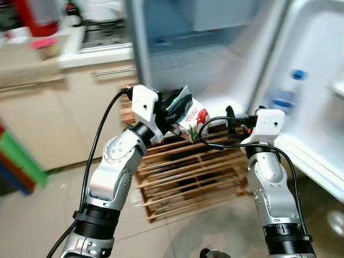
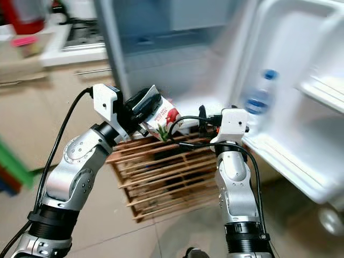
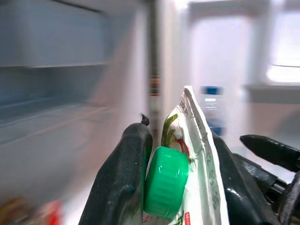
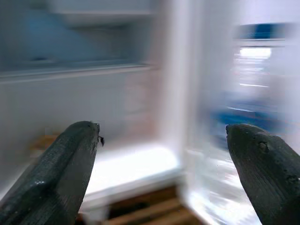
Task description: Restocking fridge
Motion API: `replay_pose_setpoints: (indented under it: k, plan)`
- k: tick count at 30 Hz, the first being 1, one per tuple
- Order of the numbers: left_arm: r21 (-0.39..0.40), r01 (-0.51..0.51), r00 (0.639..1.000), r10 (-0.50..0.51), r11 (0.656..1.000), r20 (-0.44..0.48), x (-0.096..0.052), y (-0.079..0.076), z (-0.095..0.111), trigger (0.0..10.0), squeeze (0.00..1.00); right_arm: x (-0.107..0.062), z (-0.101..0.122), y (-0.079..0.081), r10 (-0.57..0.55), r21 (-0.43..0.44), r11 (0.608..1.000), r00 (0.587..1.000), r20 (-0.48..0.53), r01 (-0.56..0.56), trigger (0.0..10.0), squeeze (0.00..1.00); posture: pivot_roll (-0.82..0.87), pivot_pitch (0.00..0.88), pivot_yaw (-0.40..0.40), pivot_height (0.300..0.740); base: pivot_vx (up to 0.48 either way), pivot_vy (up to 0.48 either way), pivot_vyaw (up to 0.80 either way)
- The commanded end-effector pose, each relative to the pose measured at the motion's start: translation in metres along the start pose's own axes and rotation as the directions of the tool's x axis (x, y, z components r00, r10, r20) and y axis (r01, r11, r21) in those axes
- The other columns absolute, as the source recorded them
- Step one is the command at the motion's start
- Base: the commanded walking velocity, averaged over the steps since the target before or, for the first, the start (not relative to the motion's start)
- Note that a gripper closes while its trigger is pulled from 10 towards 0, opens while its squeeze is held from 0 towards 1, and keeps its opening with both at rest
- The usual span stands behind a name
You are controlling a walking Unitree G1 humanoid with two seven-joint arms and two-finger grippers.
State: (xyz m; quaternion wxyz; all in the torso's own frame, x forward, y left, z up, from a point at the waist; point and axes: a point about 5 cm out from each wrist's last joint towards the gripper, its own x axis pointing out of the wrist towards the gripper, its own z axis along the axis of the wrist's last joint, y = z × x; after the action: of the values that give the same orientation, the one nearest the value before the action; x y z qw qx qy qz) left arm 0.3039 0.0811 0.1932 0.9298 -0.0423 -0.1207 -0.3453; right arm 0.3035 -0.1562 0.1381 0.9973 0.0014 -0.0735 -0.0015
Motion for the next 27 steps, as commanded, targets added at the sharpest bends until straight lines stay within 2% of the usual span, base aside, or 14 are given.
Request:
replay_pose_setpoints:
  k: [1,4,8,10,12,14,19,27]
  plan:
    - [0.017,-0.009,1.000,0.009,1.000,0.005,0.004,0.001,0.002,10.0,0.00,0.001,0.000,-0.001,-0.005,-0.001,1.000,1.000,-0.006,0.005,10.0,0.00,-0.02,0.000,0.066,0.732,0.000,0.000,-0.76]
    - [0.011,-0.040,0.999,0.040,0.999,-0.001,0.005,0.006,0.001,10.0,0.00,0.000,0.000,-0.002,-0.005,0.002,1.000,1.000,-0.001,0.005,10.0,0.00,-0.02,0.000,0.063,0.732,0.000,0.000,-0.76]
    - [0.011,-0.099,0.994,0.099,0.995,-0.033,0.008,0.015,-0.004,10.0,0.00,-0.002,0.002,-0.002,0.002,0.002,1.000,1.000,0.016,-0.002,10.0,0.00,-0.02,0.000,0.061,0.732,0.000,0.000,0.00]
    - [0.036,-0.103,0.993,0.104,0.994,-0.048,0.013,0.014,-0.007,10.0,0.00,-0.001,0.015,-0.005,0.003,-0.043,0.999,0.996,0.086,0.001,10.0,0.00,-0.03,0.000,0.076,0.732,0.172,0.141,0.00]
    - [0.042,-0.103,0.993,0.105,0.994,-0.047,0.014,0.013,-0.007,10.0,0.00,-0.001,0.017,-0.005,0.003,-0.050,0.999,0.995,0.095,0.002,10.0,0.00,-0.03,0.000,0.076,0.732,0.345,0.281,0.00]
    - [0.021,-0.071,0.997,0.072,0.997,-0.041,0.021,0.006,-0.006,10.0,0.00,0.000,0.017,-0.009,-0.027,-0.035,0.999,0.995,0.094,0.031,10.0,0.00,-0.04,0.000,0.092,0.732,0.407,0.253,0.00]
    - [0.058,0.015,0.999,-0.012,0.998,-0.041,0.027,-0.003,-0.005,10.0,0.00,-0.006,0.012,-0.005,-0.030,-0.029,0.999,0.996,0.079,0.033,10.0,0.00,-0.05,0.000,0.115,0.732,0.412,0.199,0.00]
    - [0.043,0.009,0.999,-0.007,0.999,-0.045,0.031,0.001,-0.006,10.0,0.00,-0.011,0.011,-0.010,-0.043,-0.037,0.998,0.997,0.070,0.046,10.0,0.00,-0.06,0.000,0.114,0.732,0.444,0.000,0.00]
